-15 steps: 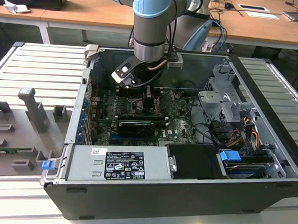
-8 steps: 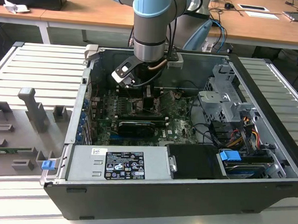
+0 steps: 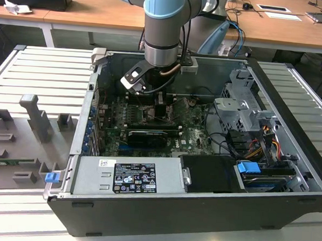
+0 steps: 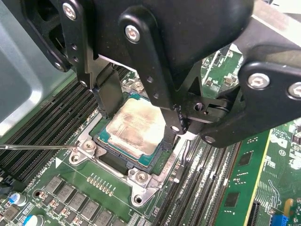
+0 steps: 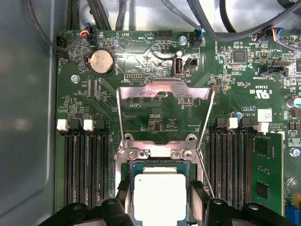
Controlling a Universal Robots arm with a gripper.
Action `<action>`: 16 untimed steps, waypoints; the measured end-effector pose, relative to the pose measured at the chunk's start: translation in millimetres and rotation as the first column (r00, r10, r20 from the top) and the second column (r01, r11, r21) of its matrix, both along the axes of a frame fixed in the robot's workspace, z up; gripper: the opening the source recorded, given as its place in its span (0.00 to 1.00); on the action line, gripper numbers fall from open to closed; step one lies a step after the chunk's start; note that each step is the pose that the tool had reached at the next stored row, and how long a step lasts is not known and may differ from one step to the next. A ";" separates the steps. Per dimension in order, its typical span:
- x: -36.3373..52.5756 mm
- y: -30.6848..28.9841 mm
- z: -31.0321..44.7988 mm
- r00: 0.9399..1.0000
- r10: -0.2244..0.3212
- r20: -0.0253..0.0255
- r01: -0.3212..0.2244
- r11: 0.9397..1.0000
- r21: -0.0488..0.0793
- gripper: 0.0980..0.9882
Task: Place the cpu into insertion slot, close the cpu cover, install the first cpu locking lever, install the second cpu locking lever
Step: 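Place the cpu into insertion slot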
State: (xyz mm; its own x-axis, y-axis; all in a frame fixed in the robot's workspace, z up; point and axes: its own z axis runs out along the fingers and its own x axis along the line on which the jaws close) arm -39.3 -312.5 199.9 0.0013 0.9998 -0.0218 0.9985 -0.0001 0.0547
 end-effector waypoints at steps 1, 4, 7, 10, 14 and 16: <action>0.0 0.0 0.5 1.000 0.000 0.000 0.000 1.000 0.000 0.58; 0.0 0.0 3.4 1.000 0.000 0.000 0.000 1.000 0.000 0.58; 0.0 0.0 6.9 1.000 0.000 0.000 0.000 1.000 0.000 0.58; 0.0 0.0 11.0 1.000 0.000 0.000 0.000 1.000 0.000 0.58; 0.0 0.0 12.3 1.000 0.000 0.000 0.000 1.000 0.000 0.41; 0.0 0.0 12.8 1.000 0.000 0.000 0.000 1.000 0.000 0.34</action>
